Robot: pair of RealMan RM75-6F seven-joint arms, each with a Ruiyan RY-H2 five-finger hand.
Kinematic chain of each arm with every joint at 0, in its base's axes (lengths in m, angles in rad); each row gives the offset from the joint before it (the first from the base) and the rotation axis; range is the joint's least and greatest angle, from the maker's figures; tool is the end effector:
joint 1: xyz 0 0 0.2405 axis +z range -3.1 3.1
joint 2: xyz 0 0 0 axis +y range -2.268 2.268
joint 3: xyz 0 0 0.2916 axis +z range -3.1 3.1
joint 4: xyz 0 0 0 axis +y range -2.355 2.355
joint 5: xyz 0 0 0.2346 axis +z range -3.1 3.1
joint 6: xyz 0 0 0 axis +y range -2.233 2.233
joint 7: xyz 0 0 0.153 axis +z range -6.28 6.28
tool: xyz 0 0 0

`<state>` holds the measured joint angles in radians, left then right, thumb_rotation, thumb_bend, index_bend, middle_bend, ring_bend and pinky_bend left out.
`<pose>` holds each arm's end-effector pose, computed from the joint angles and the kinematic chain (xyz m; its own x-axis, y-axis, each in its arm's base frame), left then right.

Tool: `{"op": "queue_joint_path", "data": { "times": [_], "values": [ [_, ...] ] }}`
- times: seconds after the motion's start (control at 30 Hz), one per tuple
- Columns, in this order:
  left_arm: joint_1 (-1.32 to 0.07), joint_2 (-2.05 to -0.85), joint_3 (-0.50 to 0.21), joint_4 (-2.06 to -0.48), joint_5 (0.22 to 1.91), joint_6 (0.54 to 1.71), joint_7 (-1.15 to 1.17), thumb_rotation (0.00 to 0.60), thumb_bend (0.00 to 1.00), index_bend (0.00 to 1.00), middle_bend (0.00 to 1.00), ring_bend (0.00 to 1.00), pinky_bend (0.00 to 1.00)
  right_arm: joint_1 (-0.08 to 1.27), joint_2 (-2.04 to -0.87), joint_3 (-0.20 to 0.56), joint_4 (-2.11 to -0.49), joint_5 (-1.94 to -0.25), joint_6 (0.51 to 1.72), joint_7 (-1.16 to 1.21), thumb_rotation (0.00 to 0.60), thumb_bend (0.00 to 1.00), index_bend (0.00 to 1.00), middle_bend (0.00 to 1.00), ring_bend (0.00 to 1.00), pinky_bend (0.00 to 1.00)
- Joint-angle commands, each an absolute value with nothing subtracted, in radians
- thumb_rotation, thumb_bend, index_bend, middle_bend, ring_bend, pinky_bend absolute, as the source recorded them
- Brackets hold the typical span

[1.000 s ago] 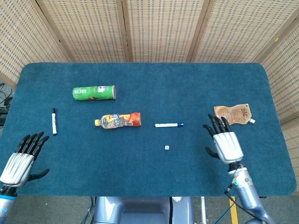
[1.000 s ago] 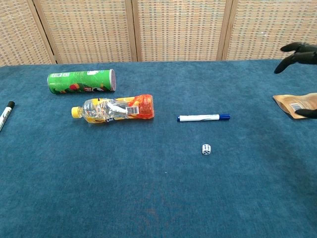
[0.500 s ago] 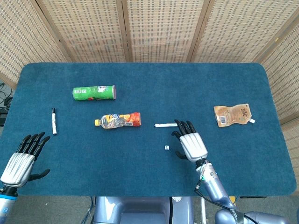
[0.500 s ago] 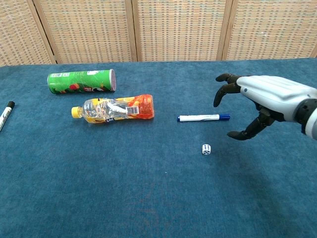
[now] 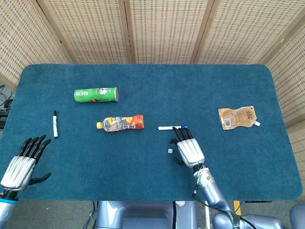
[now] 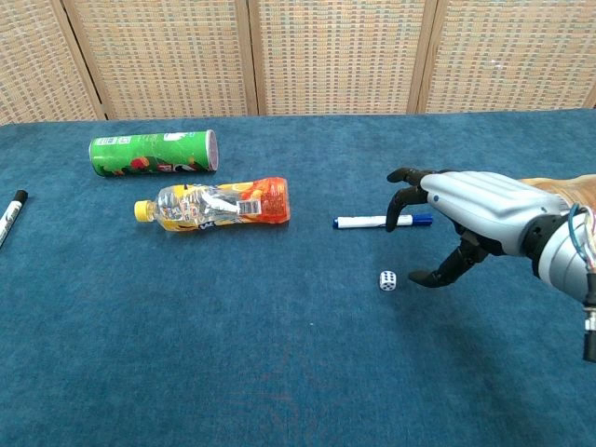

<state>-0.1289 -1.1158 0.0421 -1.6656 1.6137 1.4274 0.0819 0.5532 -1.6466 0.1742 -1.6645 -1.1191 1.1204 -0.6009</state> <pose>-0.3280 0.1841 0.1208 0.4466 0.1240 0.8861 0.8894 -0.1695 -0.4245 -0.1643 -0.3071 -0.0626 0.4075 -0.2506 0.8781 -0.8942 -0.3047 0.3280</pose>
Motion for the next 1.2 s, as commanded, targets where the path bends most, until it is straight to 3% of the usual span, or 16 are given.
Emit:
{"op": "queue_joint_path", "data": {
  "times": [0.03,0.47,1.2],
  "values": [
    [-0.129,-1.115,0.043,-1.667,1.614,1.428,0.082,0.6,0.18,0.0,0.0,0.0,0.0,0.56,-1.659,0.167,-1.654,-1.121,1.119,-0.597,0.6,0.31,0.34,0.04,0.0,0.0],
    [-0.13,-1.113,0.043,-1.668,1.612,1.426,0.075,0.6,0.18,0.0,0.0,0.0,0.0,0.584,-1.708,0.154,-1.591,-1.108,1.104,-0.586,0.6,0.36,0.36,0.05,0.0,0.0],
    [-0.133,-1.111,0.045,-1.672,1.61,1.417,0.074,0.6,0.18,0.0,0.0,0.0,0.0,0.628,-1.77,0.165,-1.487,-1.05,1.061,-0.58,0.6,0.36,0.38,0.05,0.0,0.0]
  ]
}}
